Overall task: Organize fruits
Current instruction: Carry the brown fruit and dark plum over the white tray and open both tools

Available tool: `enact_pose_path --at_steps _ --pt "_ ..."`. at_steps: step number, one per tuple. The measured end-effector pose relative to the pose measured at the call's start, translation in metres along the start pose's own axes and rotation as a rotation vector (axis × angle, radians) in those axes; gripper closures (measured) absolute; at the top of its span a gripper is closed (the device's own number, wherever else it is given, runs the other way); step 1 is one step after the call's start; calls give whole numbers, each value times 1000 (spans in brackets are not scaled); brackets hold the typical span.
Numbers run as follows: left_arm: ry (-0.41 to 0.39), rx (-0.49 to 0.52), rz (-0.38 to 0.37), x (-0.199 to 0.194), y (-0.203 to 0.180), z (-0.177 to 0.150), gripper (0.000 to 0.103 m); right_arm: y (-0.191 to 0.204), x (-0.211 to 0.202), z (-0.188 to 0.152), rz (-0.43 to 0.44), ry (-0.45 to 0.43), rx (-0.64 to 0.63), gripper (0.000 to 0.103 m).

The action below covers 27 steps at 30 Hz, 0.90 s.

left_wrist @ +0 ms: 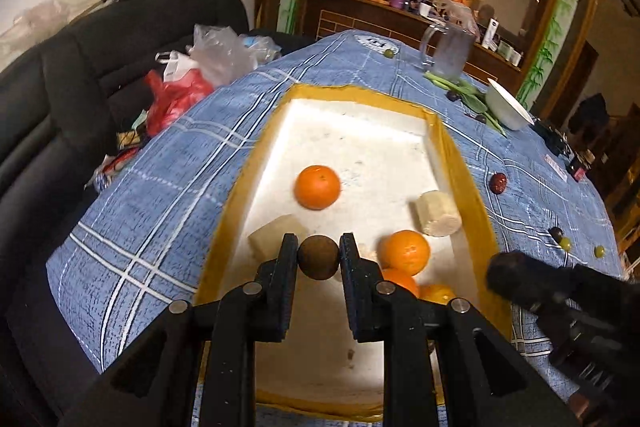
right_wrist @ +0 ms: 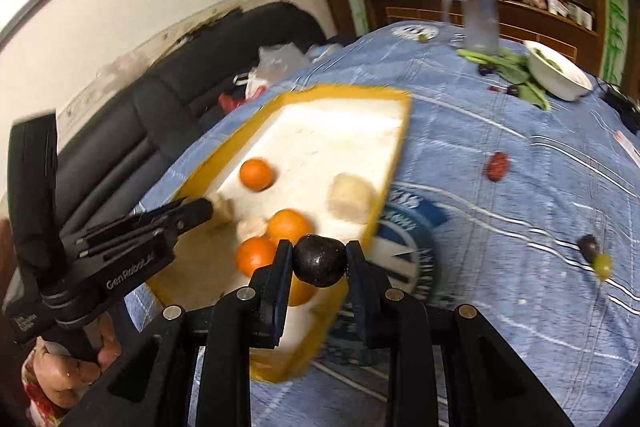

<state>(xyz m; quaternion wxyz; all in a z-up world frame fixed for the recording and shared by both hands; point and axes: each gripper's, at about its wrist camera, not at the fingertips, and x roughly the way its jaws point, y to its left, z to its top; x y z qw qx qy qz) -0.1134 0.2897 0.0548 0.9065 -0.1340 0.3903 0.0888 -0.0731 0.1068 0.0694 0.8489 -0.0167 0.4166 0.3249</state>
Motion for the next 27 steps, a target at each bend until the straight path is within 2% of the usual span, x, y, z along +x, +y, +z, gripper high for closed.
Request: enact_pose_path --at_steps 4,6,8,10,12,16,18,24,27 --pt "1 -41 -15 -1 11 -2 82 17 13 -3 6 25 -30 73" --pt "2 -61 -22 -2 16 -2 78 23 18 -5 27 42 -35 73" --pt "-3 -84 -28 -4 20 -2 59 29 24 -9 61 62 -43 73" --pt "-11 -94 -38 -8 21 -1 52 35 29 -12 101 79 -47 73" --pt "-18 -88 -46 -12 20 1 52 40 33 -12 101 85 -52 72" --pt "-47 -56 -49 -20 12 5 44 39 27 -12 79 72 -44 72" --pt "-44 -41 -54 -19 6 8 44 31 16 -11 51 46 -37 72" --pt "-9 19 -140 -16 -38 13 43 -14 -26 -10 -41 -33 53 63" --pt "-12 62 -180 -16 -66 10 36 -34 -51 -18 -110 -60 74 63"
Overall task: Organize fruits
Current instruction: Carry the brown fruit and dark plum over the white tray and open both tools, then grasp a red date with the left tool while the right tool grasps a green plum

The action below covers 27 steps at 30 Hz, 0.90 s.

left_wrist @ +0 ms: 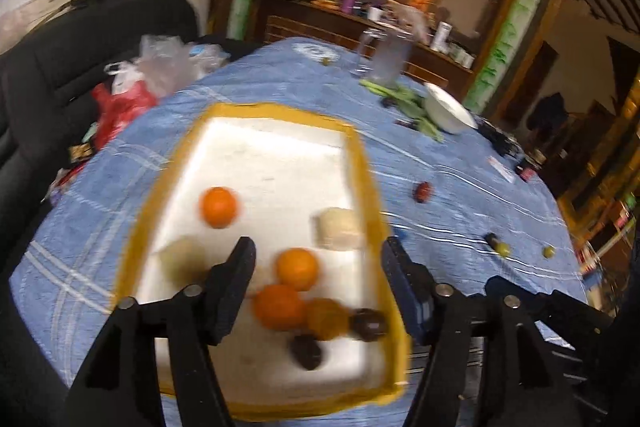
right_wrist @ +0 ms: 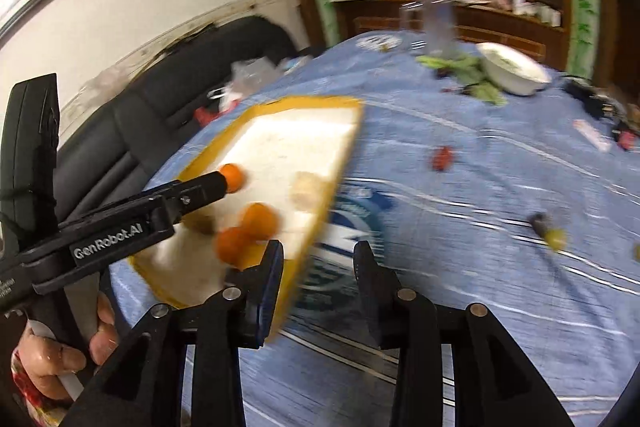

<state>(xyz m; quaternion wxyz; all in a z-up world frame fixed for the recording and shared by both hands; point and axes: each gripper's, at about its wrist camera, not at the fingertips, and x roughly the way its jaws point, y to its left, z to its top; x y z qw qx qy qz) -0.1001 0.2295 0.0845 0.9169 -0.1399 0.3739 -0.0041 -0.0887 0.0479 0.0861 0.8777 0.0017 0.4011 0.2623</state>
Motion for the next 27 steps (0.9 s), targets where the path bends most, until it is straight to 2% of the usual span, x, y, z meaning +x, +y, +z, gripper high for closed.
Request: enact_pose_path --at_steps 6,10,19,23,27 --pt "35 89 -50 5 -48 -13 36 -56 -37 -19 -87 -29 103 56" --pt "24 155 -47 -5 -73 -18 35 -87 -50 -30 -97 -36 177 56" --pt "11 206 -37 -23 -104 -18 32 -141 -69 -51 -116 -52 263 52" --pt "25 249 -25 -13 -119 -18 31 -181 -83 -59 -186 -70 300 52" --pt "72 252 -43 10 -130 -17 31 -228 -91 -62 -254 -62 378 52"
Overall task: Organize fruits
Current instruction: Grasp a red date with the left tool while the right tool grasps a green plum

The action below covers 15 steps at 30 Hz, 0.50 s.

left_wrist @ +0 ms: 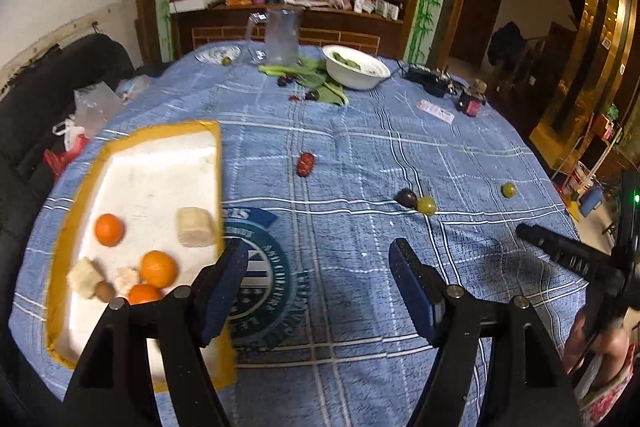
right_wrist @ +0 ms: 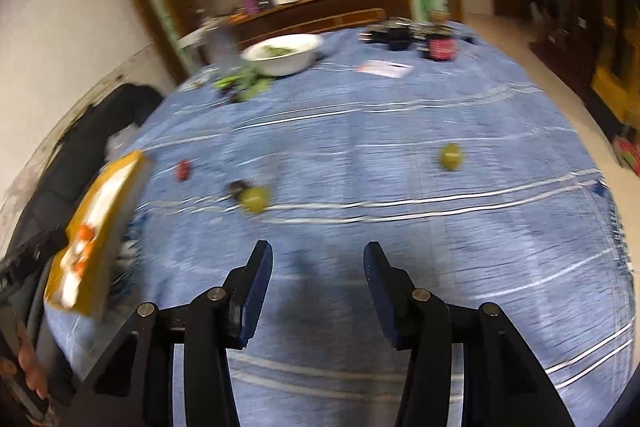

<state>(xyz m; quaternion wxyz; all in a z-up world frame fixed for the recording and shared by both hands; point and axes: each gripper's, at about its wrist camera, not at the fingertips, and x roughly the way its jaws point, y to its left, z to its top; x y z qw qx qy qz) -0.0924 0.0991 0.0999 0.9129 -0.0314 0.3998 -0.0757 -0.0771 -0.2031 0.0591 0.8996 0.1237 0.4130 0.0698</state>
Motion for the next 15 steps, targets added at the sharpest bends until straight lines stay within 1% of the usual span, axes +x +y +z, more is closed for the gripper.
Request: enact_pose_path --at_steps 2,4,6,8,11,13,15 --pt "28 -4 -26 13 -5 2 31 -20 4 10 -18 0 43 52" --pt "52 4 -48 26 -12 5 31 -31 11 20 -35 4 71 52" --pt "68 11 -60 36 -18 6 31 -33 18 27 -15 15 86 52" --pt "73 15 -69 45 -23 8 31 -22 26 31 37 21 75 52" --pt "82 7 -77 57 -27 14 31 6 49 34 126 61 38 52" --pt "87 -4 -77 62 -24 19 31 23 64 35 152 88 17 52" --pt "79 -16 -63 64 -19 28 31 37 78 36 156 100 -7 52"
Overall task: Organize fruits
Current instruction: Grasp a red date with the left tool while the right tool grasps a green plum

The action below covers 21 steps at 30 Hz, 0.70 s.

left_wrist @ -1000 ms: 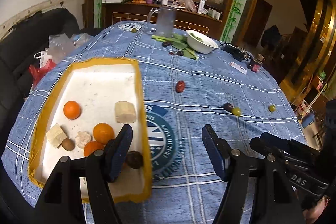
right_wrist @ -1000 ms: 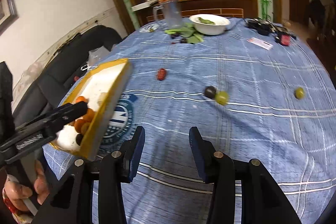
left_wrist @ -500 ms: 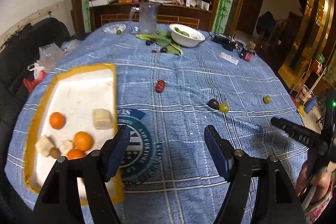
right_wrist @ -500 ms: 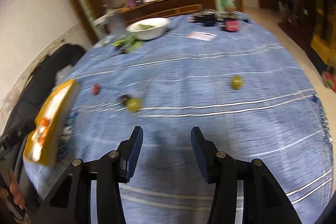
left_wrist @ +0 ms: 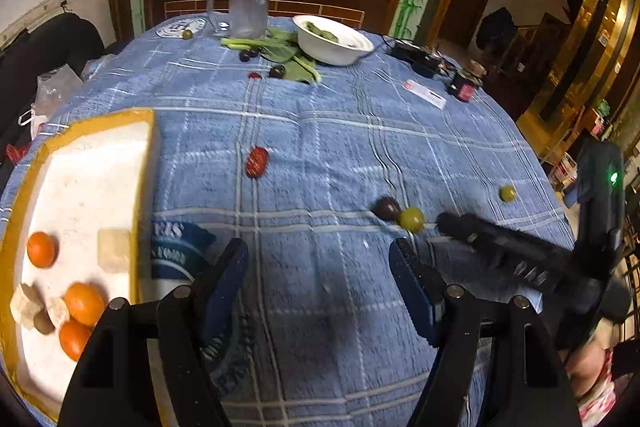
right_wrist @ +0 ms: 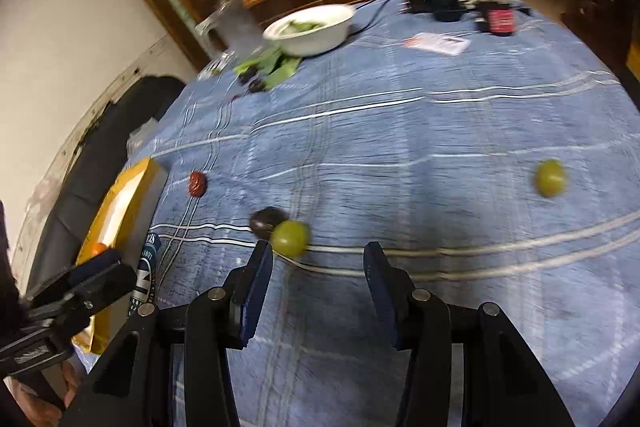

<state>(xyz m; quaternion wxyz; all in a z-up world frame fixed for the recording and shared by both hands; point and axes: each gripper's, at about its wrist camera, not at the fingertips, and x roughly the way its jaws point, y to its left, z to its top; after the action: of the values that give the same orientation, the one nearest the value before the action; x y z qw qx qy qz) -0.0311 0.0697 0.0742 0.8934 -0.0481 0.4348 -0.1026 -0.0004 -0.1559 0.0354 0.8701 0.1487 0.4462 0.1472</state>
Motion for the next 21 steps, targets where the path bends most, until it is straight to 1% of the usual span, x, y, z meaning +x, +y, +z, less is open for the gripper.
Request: enact_pose_path --at_steps 3,4,5,7,9,13,14,15,16,18,19,21 --pt "-33 -21 33 5 10 19 31 9 17 4 -3 8 -24 52" --pt "-30 -22 68 12 15 27 31 10 23 4 -3 14 -30 52" --pt "-23 -26 81 18 19 33 31 12 28 4 -2 21 -34 52" --pt "6 -42 94 36 28 44 31 13 34 2 3 37 -41 52" --pt "48 -54 109 56 35 51 31 19 36 1 -14 31 -71 52" --pt "97 -46 153 82 40 56 31 23 38 0 -28 21 -113 53" --pt "110 -38 163 89 40 57 31 24 38 -1 -39 17 -128 54" --pt "120 -29 173 95 39 58 31 26 38 -2 -55 14 -145 60" --pt "133 -17 184 102 38 59 34 27 39 -2 -53 14 -156 67" --pt "157 5 196 112 35 59 50 27 39 -2 -36 18 -154 70" --pt "171 9 199 116 34 57 73 26 38 -2 -38 15 -155 71" --pt "159 15 210 116 32 56 84 24 36 -2 -33 12 -147 72"
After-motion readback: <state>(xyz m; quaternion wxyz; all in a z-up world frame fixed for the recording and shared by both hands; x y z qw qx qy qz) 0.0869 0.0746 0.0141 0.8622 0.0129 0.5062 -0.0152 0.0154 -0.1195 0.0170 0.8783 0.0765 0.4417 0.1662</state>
